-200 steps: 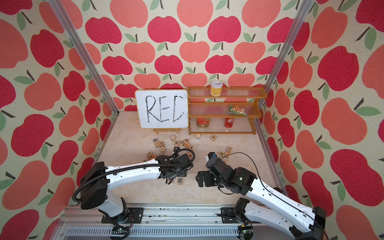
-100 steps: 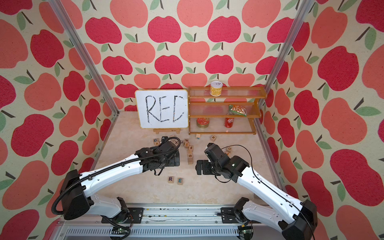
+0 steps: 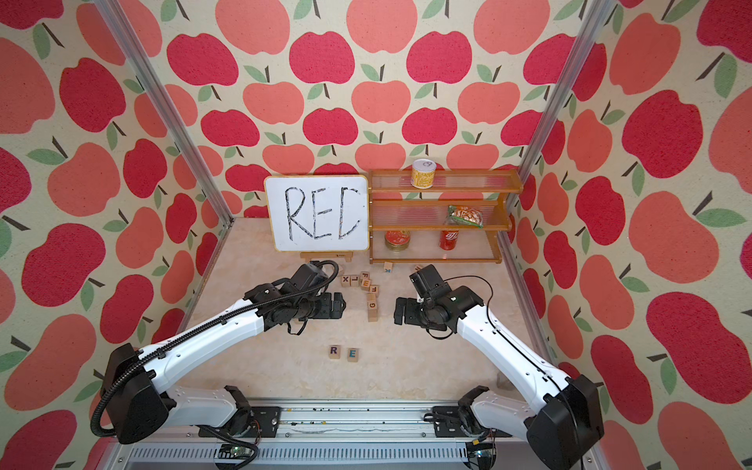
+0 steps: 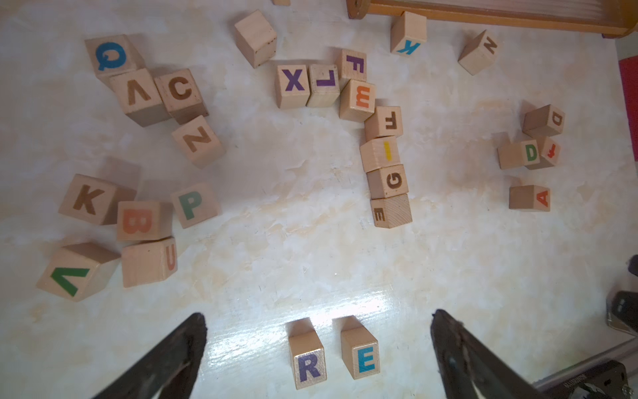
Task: Assemble the uppercase word "red" with letter blocks
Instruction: Pick up the letter block from the center of the board.
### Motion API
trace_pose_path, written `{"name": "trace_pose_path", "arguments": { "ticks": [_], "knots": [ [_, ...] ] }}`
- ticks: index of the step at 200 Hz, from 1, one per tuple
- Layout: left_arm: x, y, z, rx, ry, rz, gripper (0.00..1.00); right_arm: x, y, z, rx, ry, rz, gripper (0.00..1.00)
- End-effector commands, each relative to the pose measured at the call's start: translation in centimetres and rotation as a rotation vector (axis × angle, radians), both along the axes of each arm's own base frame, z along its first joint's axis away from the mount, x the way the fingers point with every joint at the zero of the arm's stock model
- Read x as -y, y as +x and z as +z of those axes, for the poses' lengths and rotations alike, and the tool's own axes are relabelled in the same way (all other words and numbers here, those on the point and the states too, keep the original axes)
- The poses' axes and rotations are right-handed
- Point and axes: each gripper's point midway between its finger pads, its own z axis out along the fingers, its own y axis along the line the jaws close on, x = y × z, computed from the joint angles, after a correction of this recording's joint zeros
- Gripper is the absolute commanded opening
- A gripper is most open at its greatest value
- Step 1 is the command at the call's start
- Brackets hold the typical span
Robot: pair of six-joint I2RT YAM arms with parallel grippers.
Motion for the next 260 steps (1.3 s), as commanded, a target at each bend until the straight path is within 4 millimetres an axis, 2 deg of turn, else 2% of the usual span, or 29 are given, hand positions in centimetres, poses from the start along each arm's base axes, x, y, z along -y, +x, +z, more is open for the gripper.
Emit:
{"name": "trace_pose_path", "arguments": {
  "ticks": [1,79,146,203,260],
  "knots": [
    [1.2,-0.3,0.7,0.007,-0.056,-0.094,0.99,0.8,0.5,0.1,-0.022,-0.024,0.003,0.99],
    [4.7,-0.4,1.2,-0.012,-0.160,-0.255,0.99,2.8,4.1,-1.1,-0.052,-0.068,-0.035,0.99],
    [6.7,0.1,1.9,0.002,-0.219,-0.320,0.99,4.5,7.9,-2.0,-0.068,-0.091,-0.063,0.99],
    [8.2,0.7,2.0,0.011,-0.236,-0.354,0.99,5.3,10.9,-2.8,-0.082,-0.108,-0.065,0.99],
    [9.5,1.5,2.2,0.013,-0.241,-0.387,0.99,5.3,13.0,-3.8,-0.097,-0.124,-0.061,0.99]
  ]
}}
